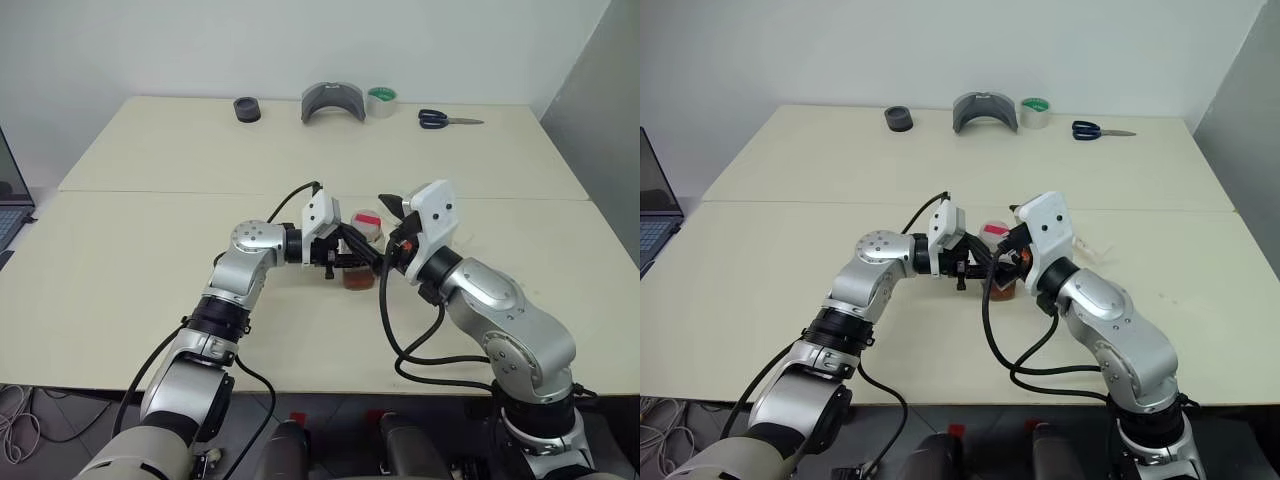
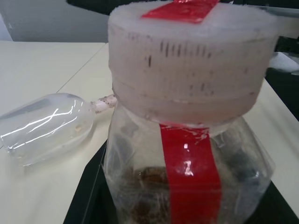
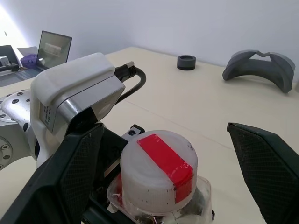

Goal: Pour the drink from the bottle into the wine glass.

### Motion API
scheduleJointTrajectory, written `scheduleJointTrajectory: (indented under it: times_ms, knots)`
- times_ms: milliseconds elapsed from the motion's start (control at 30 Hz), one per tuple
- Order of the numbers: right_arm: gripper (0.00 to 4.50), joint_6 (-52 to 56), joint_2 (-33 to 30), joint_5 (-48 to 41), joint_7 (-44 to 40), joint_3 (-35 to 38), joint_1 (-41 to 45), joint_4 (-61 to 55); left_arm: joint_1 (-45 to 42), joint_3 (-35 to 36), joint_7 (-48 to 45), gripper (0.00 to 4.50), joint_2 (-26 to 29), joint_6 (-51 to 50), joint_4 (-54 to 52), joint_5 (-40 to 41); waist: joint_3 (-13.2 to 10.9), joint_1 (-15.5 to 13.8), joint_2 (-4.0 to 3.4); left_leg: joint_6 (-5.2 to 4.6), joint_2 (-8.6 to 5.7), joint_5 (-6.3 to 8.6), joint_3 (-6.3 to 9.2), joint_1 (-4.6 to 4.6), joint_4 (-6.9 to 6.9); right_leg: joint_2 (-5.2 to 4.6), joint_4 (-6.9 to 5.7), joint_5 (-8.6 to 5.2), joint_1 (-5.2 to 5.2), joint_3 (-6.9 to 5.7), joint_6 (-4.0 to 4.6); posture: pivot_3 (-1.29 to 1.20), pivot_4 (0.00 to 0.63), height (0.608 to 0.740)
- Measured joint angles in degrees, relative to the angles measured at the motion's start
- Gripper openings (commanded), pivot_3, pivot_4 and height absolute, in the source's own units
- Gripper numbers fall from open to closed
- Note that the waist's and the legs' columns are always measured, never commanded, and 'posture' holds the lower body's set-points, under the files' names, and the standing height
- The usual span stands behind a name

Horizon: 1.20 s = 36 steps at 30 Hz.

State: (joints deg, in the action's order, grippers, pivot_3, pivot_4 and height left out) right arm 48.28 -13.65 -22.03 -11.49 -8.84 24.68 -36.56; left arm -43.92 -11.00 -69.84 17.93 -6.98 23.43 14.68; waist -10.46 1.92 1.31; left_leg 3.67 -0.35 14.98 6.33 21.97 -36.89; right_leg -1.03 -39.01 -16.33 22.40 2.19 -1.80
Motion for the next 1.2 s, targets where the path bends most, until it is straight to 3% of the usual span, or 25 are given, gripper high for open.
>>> scheduleJointTrajectory:
  times_ms: [200, 467, 633, 900, 1033, 1200]
  knots:
    - [1.87, 0.0, -4.1, -2.5, -6.9, 0.6, 1.5, 2.0, 0.0, 0.0, -0.7, 1.8, 0.0, 0.0, 0.0, -0.2, 0.0, 0.0, -0.02, -0.01, -0.04, 0.0, -0.01, 0.02, -0.01, -0.02, 0.01, 0.0, 0.0, -0.01, 0.0, 0.0, 0.15, 0.74]
    - [1.83, -6.5, -17.1, -7.7, -32.1, 1.5, 11.6, 16.1, 0.0, -0.1, -1.8, 1.79, -0.6, 0.4, -1.1, 0.0, -0.1, 0.2, -0.15, -0.03, 0.01, 0.01, -0.04, -0.02, 0.0, 0.03, 0.01, 0.0, -0.02, -0.02, 0.0, 0.0, 0.15, 0.74]
    - [1.83, -6.7, -18.0, -8.4, -37.8, 1.3, 14.3, 20.5, 0.5, -0.1, -2.0, 1.79, -0.6, -0.6, -1.9, 0.1, -0.1, 0.1, -0.16, -0.02, 0.0, 0.01, -0.01, 0.01, 0.0, 0.0, 0.02, 0.0, -0.01, -0.02, 0.0, 0.0, 0.15, 0.74]
    - [4.49, -5.3, -16.2, -8.9, -29.5, 7.3, 7.4, 13.0, 0.5, 0.3, -0.3, 1.79, 0.0, -1.4, -2.4, 0.0, -0.1, -0.1, -0.15, -0.01, -0.03, 0.01, 0.01, 0.05, -0.04, -0.05, 0.01, 0.01, -0.01, -0.02, -0.01, 0.0, 0.15, 0.74]
    - [4.5, -1.3, -13.4, -9.5, -20.7, 9.0, 2.2, 2.7, 0.0, 0.5, 0.7, 1.79, -0.4, -1.3, -0.8, 0.0, -0.1, 0.0, -0.15, -0.01, 0.02, 0.0, 0.02, 0.04, 0.0, -0.02, 0.0, 0.0, 0.0, -0.01, 0.0, 0.0, 0.15, 0.74]
    - [4.5, 1.6, -6.1, -4.1, -6.4, 4.8, -1.0, -3.6, -1.5, 0.5, 1.7, 1.79, -1.3, -1.0, 1.6, 0.0, -0.1, 0.1, -0.16, -0.01, 0.0, 0.0, 0.0, 0.03, -0.03, 0.0, -0.03, 0.0, 0.04, 0.01, -0.01, 0.0, 0.15, 0.74]
